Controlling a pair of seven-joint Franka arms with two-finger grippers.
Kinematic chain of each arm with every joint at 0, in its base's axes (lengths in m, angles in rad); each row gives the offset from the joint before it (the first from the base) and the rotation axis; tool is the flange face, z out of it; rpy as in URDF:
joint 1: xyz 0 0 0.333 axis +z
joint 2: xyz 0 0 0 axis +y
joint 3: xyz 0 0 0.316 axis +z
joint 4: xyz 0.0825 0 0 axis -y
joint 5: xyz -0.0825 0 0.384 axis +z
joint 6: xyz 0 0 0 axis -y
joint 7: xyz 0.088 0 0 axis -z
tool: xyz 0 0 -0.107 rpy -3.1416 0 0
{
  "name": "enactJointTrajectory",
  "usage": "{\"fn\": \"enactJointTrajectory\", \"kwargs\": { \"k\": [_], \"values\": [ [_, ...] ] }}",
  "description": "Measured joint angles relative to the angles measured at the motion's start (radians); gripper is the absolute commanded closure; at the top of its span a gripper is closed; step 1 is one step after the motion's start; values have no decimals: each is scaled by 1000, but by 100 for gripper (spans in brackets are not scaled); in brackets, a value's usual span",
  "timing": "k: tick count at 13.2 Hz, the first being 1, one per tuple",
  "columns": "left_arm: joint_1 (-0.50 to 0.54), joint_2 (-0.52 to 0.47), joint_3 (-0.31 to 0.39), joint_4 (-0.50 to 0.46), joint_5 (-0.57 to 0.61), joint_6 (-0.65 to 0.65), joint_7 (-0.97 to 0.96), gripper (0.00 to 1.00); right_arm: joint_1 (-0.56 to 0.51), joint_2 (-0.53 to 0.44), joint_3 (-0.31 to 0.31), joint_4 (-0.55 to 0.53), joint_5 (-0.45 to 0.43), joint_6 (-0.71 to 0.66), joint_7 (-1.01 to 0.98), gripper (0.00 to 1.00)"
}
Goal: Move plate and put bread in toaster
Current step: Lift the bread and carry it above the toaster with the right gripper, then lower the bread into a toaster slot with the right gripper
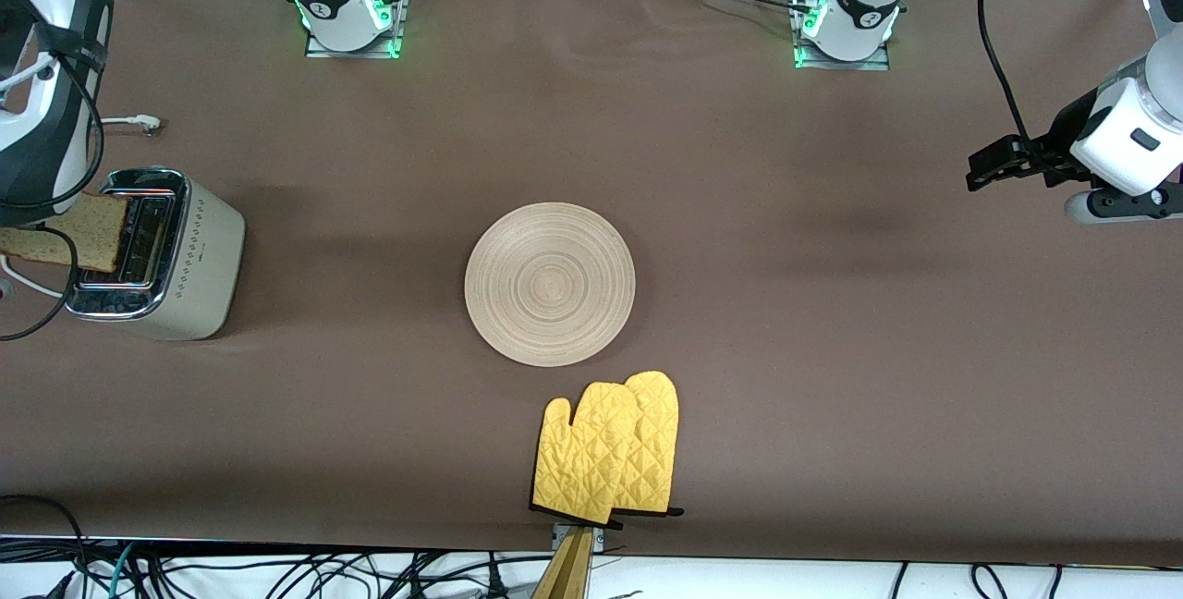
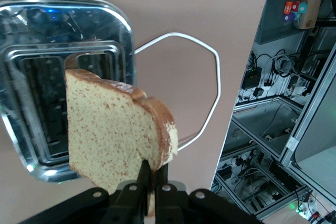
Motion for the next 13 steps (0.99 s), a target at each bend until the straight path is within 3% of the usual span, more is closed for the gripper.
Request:
{"fn": "enactJointTrajectory", "kwargs": {
  "k": [13],
  "values": [
    [3,2,3,0,0,-1,0,0,-13,71,1,0,0,65,-6,100]
  ]
}}
